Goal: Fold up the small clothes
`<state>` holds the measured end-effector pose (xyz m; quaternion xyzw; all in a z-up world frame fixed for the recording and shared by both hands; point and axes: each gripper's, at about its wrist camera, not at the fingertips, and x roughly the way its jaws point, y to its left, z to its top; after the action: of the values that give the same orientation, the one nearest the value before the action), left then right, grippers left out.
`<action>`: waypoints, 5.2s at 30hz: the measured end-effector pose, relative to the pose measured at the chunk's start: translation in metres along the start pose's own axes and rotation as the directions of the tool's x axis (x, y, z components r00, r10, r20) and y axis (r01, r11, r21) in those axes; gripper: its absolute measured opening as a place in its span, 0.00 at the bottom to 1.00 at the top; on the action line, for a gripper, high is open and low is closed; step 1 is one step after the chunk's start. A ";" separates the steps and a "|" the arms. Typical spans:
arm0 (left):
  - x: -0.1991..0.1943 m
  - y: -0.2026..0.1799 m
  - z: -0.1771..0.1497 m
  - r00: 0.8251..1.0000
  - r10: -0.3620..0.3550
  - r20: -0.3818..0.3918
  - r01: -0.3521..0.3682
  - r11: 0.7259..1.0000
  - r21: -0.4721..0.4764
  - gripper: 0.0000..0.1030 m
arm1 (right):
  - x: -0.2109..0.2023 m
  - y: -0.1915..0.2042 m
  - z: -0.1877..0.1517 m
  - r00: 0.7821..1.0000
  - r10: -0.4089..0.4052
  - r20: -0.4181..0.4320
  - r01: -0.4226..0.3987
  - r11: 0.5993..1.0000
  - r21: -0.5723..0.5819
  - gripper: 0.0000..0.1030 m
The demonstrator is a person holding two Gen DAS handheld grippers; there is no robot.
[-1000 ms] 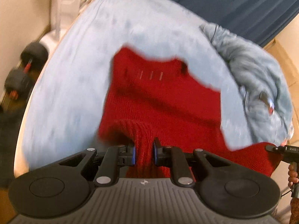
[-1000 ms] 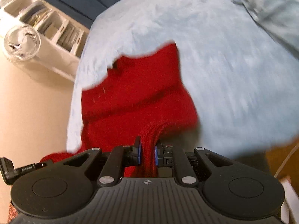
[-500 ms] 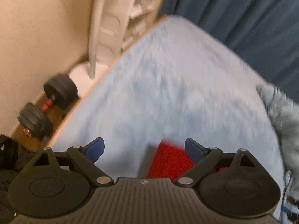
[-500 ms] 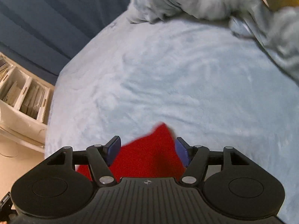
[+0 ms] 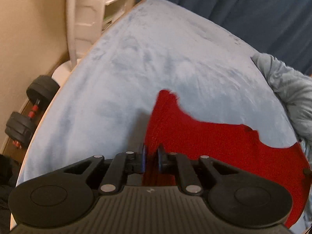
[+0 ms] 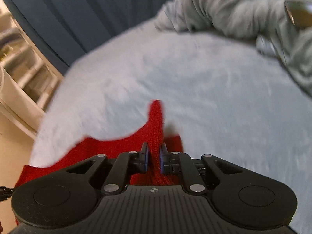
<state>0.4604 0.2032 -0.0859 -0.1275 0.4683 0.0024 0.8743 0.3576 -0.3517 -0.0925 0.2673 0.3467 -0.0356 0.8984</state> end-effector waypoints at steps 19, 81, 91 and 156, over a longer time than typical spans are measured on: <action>0.043 -0.018 -0.001 0.999 0.054 -0.001 -0.054 0.997 0.055 0.22 | 0.092 -0.014 0.016 0.984 -0.148 -0.099 0.148 0.989 -0.008 0.09; -0.042 -0.021 -0.149 0.994 -0.091 -0.061 0.100 0.983 0.152 0.55 | -0.055 0.053 -0.167 0.985 -0.102 -0.140 0.023 0.878 -0.479 0.43; -0.109 0.038 -0.166 0.989 0.145 0.015 -0.146 0.980 0.137 0.85 | -0.150 -0.033 -0.135 0.970 -0.210 -0.122 0.195 0.973 -0.123 0.51; -0.135 -0.075 -0.210 0.964 0.262 0.037 -0.264 0.942 0.206 1.00 | -0.135 -0.001 -0.166 0.985 0.038 -0.166 0.021 0.940 0.341 0.74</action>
<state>0.2219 0.0989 -0.0694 0.0287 0.4750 0.0706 0.8767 0.1550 -0.2845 -0.1090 0.4226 0.4095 -0.0684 0.8056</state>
